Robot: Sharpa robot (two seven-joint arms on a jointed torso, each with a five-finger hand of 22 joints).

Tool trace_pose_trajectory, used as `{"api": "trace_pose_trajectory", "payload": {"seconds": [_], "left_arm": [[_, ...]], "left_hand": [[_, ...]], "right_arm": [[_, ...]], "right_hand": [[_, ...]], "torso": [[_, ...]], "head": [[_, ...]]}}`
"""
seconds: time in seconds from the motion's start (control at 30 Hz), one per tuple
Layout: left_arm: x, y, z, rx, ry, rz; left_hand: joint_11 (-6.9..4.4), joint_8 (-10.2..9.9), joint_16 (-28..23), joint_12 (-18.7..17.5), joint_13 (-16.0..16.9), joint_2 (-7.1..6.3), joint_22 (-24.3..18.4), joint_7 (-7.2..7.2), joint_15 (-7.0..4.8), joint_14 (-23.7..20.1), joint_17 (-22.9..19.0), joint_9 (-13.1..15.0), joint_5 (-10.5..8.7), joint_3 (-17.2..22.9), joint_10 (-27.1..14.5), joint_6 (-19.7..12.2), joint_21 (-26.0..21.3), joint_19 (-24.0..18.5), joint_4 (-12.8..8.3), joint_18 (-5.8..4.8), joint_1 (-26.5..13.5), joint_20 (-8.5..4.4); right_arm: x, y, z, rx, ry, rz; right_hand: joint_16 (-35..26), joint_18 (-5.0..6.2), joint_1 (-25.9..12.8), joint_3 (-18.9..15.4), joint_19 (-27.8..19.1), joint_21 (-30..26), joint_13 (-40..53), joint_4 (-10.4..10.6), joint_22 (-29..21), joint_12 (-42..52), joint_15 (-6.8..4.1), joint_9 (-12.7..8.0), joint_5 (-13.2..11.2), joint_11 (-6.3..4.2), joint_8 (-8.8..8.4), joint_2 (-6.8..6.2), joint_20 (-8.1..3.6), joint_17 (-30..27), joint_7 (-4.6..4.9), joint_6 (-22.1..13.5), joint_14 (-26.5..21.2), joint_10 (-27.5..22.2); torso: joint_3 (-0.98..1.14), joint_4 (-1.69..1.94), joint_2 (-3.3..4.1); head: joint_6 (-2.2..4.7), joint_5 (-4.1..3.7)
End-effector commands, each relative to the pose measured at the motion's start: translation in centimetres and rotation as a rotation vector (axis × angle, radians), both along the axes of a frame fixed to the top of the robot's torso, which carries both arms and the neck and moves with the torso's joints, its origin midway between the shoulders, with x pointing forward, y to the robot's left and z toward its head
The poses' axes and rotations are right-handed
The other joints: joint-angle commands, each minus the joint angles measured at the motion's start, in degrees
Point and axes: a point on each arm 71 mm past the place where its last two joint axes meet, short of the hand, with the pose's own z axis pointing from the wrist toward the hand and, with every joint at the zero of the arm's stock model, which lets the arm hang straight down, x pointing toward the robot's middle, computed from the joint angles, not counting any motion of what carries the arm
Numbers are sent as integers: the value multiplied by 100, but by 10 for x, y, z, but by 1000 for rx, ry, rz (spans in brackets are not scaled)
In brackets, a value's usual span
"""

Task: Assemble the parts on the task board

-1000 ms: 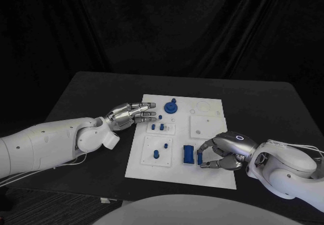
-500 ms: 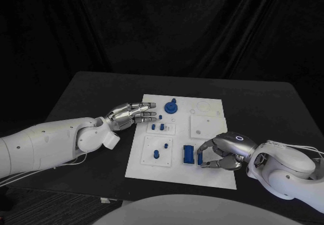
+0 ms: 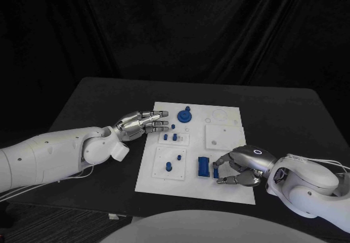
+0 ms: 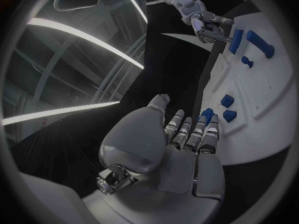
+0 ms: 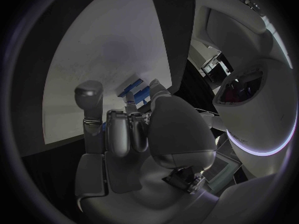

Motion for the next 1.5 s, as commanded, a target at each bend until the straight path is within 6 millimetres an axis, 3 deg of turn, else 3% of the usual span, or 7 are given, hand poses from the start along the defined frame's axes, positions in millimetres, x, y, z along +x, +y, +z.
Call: {"api": "trace_pose_trajectory", "payload": {"seconds": [0.03,0.7,0.93,1.1,1.2,1.37,1.5], "left_arm": [[0,-2,1,-17,-4,-4],[-1,0,5,-41,-39,25],[-8,6,14,-72,-107,97],[-14,9,27,-88,-211,158],[-15,11,38,-85,-300,189],[-15,9,48,-51,-429,207],[-17,1,53,17,-583,176]], "left_hand": [[-3,20,37,39,9,8,-4,68,-3,24,9,5,17,23,36,31,28,37,8,-33,-58,-2],[29,79,120,183,29,-8,19,112,8,97,20,22,33,83,171,184,52,88,-57,-32,-78,-2],[61,175,239,317,40,-55,78,169,1,225,31,42,179,178,357,436,113,208,-172,-22,-83,-3],[155,261,228,552,71,-100,53,170,-111,227,25,59,193,201,630,692,125,214,-160,21,-152,-9],[188,339,165,746,93,-131,4,148,-304,177,17,74,193,204,876,945,110,170,-97,74,-198,-10],[88,423,13,898,105,-252,-176,55,-528,44,1,83,138,103,1158,1331,24,-61,217,294,-209,-43],[-90,399,-180,797,94,-383,-360,-54,-744,-139,-22,79,-93,-26,1094,1403,-71,-310,615,495,-85,-147]], "right_arm": [[-1,-2,-2,-8,-4,-11],[7,-13,29,254,-181,-45],[16,-22,67,420,-439,32],[27,-30,79,507,-512,-25],[38,-39,80,602,-463,-112],[51,-49,75,725,-359,-181],[61,-57,70,812,-295,-210]], "right_hand": [[-35,-64,106,-9,-10,-49,1510,29,529,15,-79,-75,-12,-81,-99,8,-69,94,-88,-79,361,593],[-57,-83,248,-51,-13,-80,1510,102,535,15,-91,-205,186,-73,-72,103,-112,68,-44,265,359,593],[-758,142,361,-107,-539,-1874,656,229,125,-797,-31,-375,296,-41,-200,157,-18,-1320,-47,430,-14,1],[-3802,200,216,-185,-1380,-3768,-2573,244,-930,-4477,234,-542,373,167,-354,325,291,-4855,50,479,-1473,-2274],[-5699,155,3,-280,-2608,-3850,-3684,245,-2169,-5857,853,-565,432,767,-454,388,836,-5580,147,421,-2261,-3004],[-7093,-79,-106,-354,-4114,-3891,-4744,257,-3165,-6962,1567,-571,701,1463,-531,304,1273,-6294,118,193,-3643,-4254],[-7956,-160,-416,-880,-6219,-3924,-5626,259,-4961,-7432,1833,-600,990,1308,-570,286,1445,-6942,-99,-584,-4972,-5327]], "torso": [[0,-1,0],[1,-2,-2],[2,-1,-7],[9,-6,-30],[15,-14,-46],[33,-33,-95],[55,-51,-147]], "head": [[-1,3],[-1,-6],[-1,-45],[-1,-84],[-1,-79],[-1,-104],[-1,-122]]}}
